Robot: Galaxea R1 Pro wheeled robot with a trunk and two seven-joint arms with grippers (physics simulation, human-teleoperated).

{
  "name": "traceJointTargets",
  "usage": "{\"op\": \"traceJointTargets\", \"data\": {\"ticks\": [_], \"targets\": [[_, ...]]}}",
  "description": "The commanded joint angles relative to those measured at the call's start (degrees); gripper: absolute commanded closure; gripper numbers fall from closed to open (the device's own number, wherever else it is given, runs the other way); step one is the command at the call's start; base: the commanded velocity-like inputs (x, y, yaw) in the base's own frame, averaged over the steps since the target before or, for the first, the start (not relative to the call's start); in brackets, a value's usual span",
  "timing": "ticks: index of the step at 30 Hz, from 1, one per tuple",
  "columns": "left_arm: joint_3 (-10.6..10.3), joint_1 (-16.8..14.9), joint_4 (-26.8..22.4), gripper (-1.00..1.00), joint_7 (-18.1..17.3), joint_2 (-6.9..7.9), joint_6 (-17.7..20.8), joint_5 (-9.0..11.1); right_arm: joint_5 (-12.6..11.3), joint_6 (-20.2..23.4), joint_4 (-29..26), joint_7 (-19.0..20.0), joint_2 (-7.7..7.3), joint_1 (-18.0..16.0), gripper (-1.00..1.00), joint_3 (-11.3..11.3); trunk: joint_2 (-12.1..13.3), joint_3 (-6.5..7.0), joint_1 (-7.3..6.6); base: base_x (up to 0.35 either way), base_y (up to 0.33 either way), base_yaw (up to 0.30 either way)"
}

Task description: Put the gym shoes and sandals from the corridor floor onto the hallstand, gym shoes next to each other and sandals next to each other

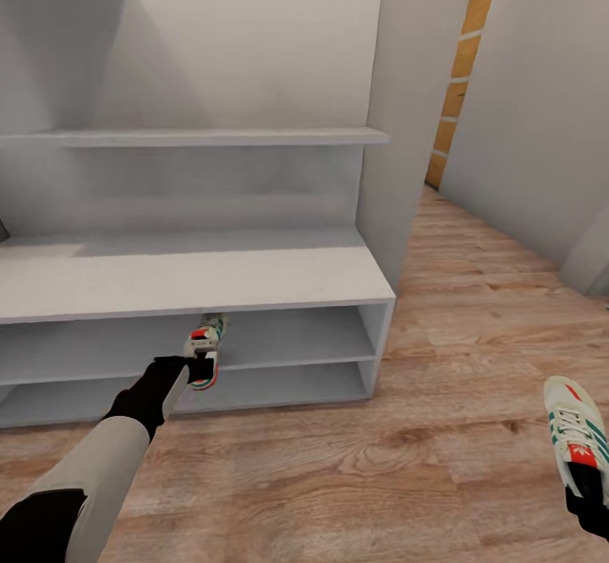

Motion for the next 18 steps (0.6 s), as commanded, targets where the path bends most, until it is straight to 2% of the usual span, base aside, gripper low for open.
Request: {"op": "traceJointTargets", "data": {"ticks": [1, 9, 18], "targets": [[0.1, 0.0, -0.1, 1.0, 0.0, -0.02, 0.3, 0.0, 0.6, -0.2, 0.0, 0.4, 0.04, -0.1, 1.0, -0.5, 0.0, -0.05, 0.02, 0.339, 0.0, 0.0], [0.1, 0.0, -0.1, 1.0, 0.1, 0.14, 0.3, 0.0, 0.6, -0.2, 0.0, 0.4, 0.04, -0.1, 1.0, -0.4, 0.0, -0.05, 0.02, 0.317, 0.0, 0.0], [0.1, 0.1, 0.3, 1.0, 0.2, 0.31, 0.1, -0.1, 0.6, -0.2, 0.0, 0.4, 0.04, -0.1, 1.0, -0.4, 0.0, -0.05, 0.02, 0.065, 0.0, 0.0]]}}
